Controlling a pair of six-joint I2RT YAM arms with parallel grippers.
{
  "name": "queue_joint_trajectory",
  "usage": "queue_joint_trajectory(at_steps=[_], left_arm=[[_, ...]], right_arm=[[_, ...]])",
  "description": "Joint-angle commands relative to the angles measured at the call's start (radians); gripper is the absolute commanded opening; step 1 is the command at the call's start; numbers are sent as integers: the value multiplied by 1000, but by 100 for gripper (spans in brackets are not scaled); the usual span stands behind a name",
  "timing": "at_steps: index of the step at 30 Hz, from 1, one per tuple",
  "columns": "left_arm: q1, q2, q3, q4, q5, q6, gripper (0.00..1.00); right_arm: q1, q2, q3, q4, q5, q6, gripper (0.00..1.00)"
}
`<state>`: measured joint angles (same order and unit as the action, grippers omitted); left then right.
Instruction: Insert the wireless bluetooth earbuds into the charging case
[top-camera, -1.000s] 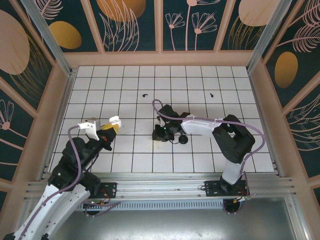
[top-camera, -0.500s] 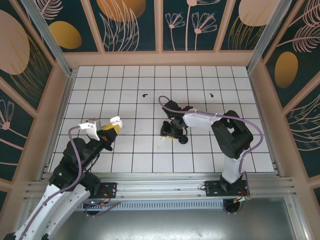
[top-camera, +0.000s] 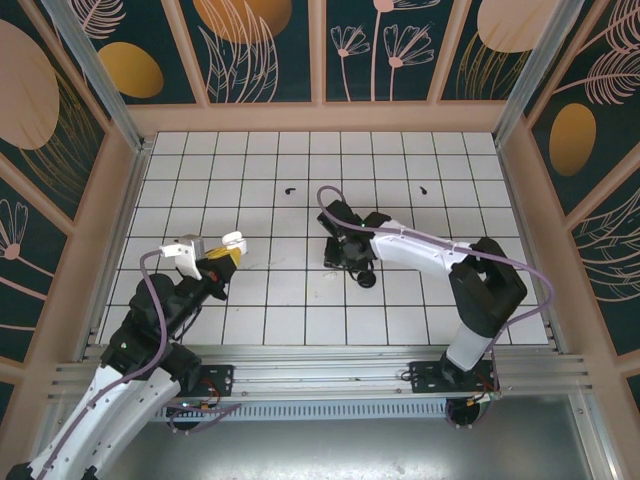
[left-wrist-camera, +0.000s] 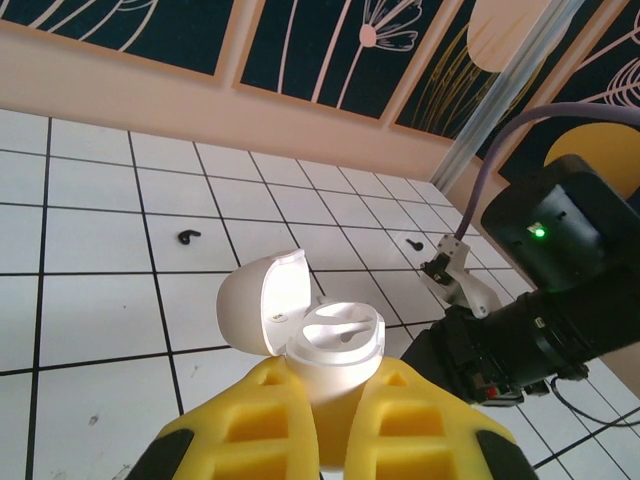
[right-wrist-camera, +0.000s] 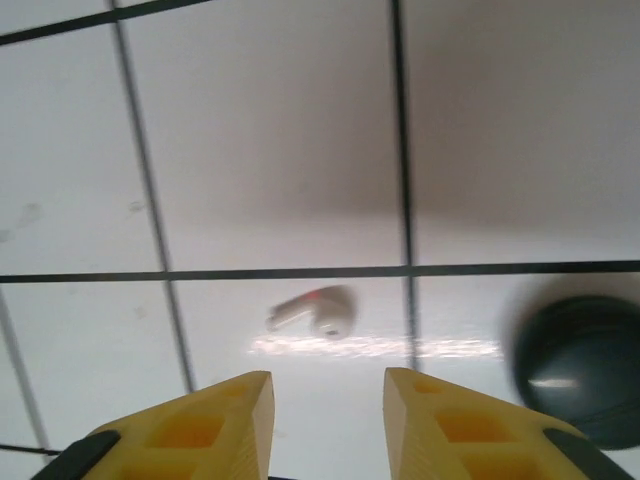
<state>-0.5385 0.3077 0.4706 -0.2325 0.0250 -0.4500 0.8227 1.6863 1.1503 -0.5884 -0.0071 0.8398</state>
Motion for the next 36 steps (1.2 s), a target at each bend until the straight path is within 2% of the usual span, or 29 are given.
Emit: queue_joint_trajectory(at_steps=[1, 4, 12, 26, 30, 36], left_arm=[[-3, 11, -8, 47, 29, 17, 0], [-3, 11, -5, 41, 32, 26, 0], [-2, -2, -16, 36, 28, 23, 0], [-2, 21, -22, 62, 26, 27, 0], [-2, 30, -21, 65, 24, 33, 0], [-2, 31, -21, 62, 21, 39, 0]], right_arm=[[4, -30, -89, 124, -47, 146, 30], [12, -27, -133, 186, -61, 195, 26], [23, 41, -125, 231, -91, 215, 27], [26, 88, -88, 189, -73, 208, 27], [27, 123, -69, 173, -67, 200, 31], [17, 167, 4, 116, -16, 157, 32]])
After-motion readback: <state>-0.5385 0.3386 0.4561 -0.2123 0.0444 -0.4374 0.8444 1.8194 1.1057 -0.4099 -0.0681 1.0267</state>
